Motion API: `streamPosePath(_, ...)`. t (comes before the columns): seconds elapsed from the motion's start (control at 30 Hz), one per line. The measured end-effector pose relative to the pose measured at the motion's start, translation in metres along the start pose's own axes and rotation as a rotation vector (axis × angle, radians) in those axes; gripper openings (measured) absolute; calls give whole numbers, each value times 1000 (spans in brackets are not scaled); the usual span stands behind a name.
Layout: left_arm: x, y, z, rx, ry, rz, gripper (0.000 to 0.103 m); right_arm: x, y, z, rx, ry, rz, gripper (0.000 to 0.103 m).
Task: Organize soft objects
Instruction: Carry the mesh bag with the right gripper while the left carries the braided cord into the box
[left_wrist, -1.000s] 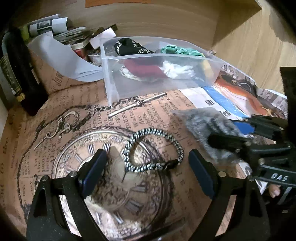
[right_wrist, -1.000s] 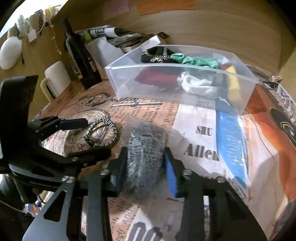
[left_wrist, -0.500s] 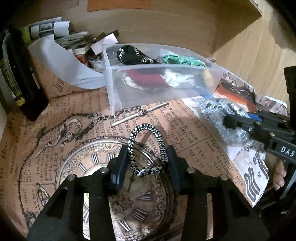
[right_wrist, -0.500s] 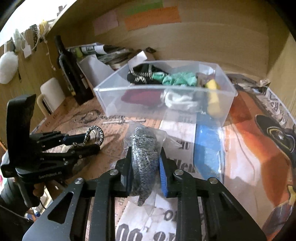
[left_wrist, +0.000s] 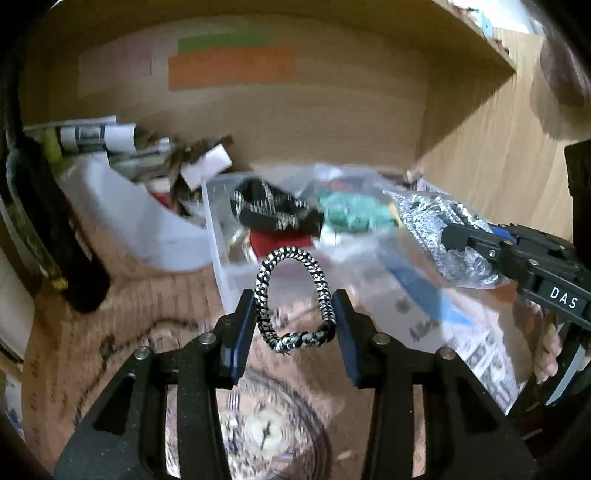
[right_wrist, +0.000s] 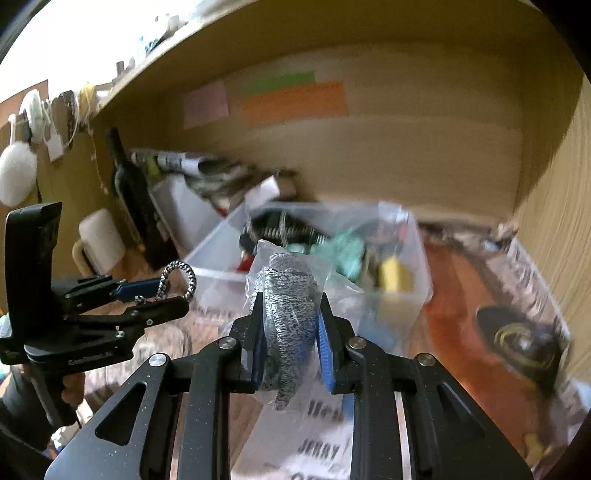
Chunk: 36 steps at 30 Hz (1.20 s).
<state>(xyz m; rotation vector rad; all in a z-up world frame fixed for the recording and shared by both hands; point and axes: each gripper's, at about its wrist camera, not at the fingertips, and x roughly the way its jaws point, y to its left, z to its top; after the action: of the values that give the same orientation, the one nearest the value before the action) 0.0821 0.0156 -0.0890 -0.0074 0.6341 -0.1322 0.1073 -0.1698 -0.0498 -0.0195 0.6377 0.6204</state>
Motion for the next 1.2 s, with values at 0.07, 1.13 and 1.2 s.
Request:
streamPosePath(0.07, 0, 0, 9, 0, -16, 14, 41, -2, -2, 9, -6, -28, -4, 22)
streamPosePath(1.13, 100, 21, 63, -62, 130, -5, 48, 106, -16, 39, -98, 142, -18, 23)
streamPosePath(1.2, 102, 20, 62, -55, 134, -5, 51, 110, -17, 38, -94, 159, -18, 23)
